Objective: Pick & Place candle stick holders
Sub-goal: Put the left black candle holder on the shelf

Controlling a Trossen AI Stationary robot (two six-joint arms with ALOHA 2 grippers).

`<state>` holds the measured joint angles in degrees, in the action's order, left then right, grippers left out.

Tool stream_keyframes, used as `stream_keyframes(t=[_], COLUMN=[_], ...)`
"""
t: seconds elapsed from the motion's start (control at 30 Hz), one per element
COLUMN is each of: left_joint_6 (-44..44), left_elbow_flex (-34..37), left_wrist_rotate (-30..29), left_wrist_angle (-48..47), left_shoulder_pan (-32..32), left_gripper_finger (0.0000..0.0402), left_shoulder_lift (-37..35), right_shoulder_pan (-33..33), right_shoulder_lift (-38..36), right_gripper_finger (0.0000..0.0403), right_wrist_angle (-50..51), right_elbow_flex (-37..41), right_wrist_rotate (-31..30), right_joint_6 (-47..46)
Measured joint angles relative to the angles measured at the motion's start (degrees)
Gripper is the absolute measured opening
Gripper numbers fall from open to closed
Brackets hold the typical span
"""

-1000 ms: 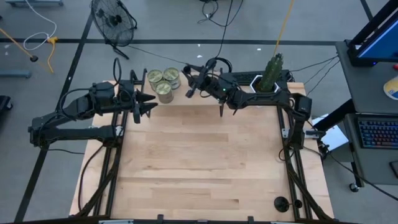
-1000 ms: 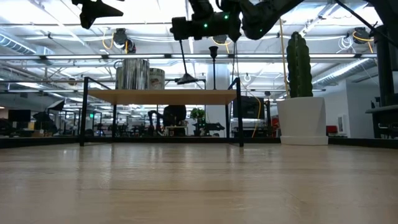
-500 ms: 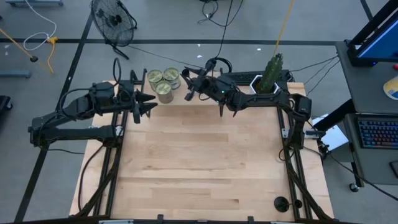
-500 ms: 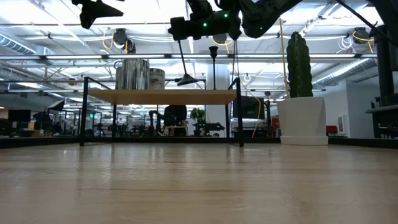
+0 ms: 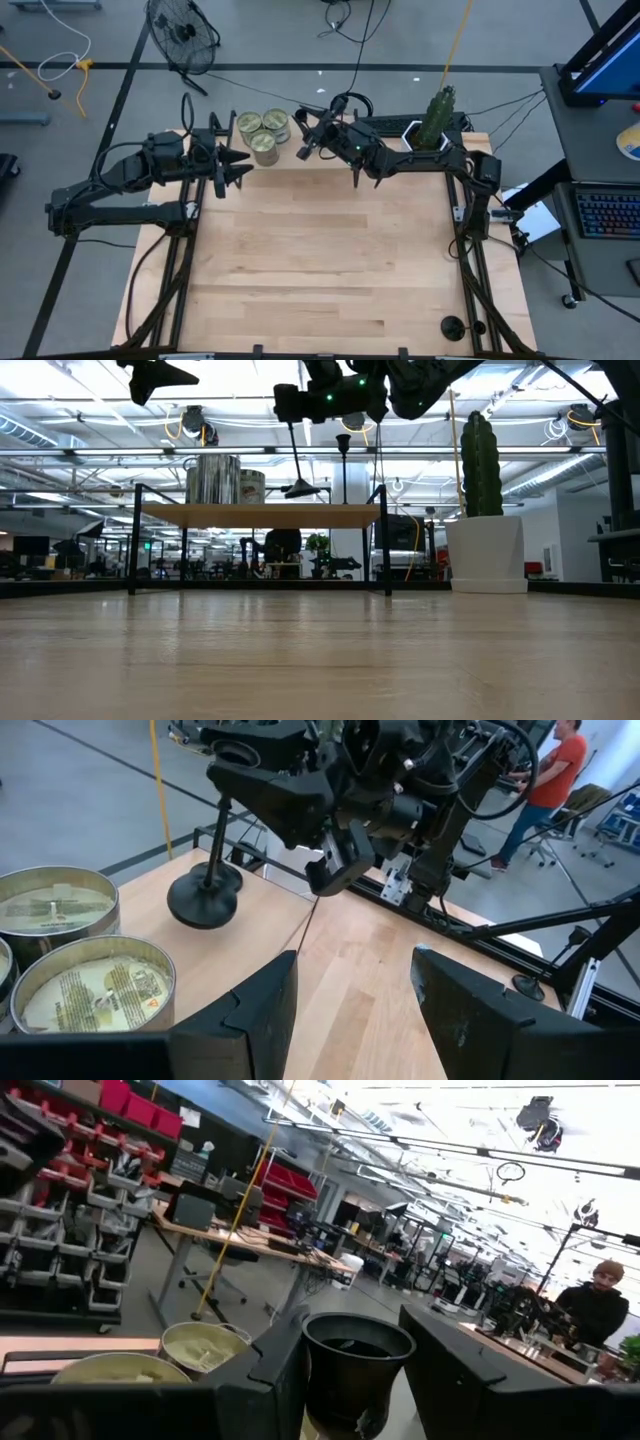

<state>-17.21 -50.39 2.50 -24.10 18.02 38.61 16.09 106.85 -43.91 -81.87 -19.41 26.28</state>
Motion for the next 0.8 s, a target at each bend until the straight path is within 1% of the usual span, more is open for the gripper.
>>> stream_keyframes(t=[0.37,0.5,0.8], left_joint_6=[0.4,0.8,1.0], left_elbow_flex=[0.0,0.0,0.0], left_wrist_rotate=[0.0,0.0,0.0], left_wrist_angle=[-0.2,-0.2,-0.2], left_shoulder_pan=[0.0,0.0,0.0], left_gripper_finger=[0.0205,0.0205,0.0205], left_shoulder_lift=[0.0,0.0,0.0], right_shoulder_pan=[-0.6,0.1,0.4], right_shoulder_lift=[0.0,0.0,0.0], right_gripper_finger=[0.0134,0.0134,0.0134], right_wrist_angle=[2.5,2.0,4.7], right_elbow_flex=[0.0,0.0,0.0], right_wrist_rotate=[0.2,0.0,0.2], right_joint_6=[-0.2,0.4,0.2])
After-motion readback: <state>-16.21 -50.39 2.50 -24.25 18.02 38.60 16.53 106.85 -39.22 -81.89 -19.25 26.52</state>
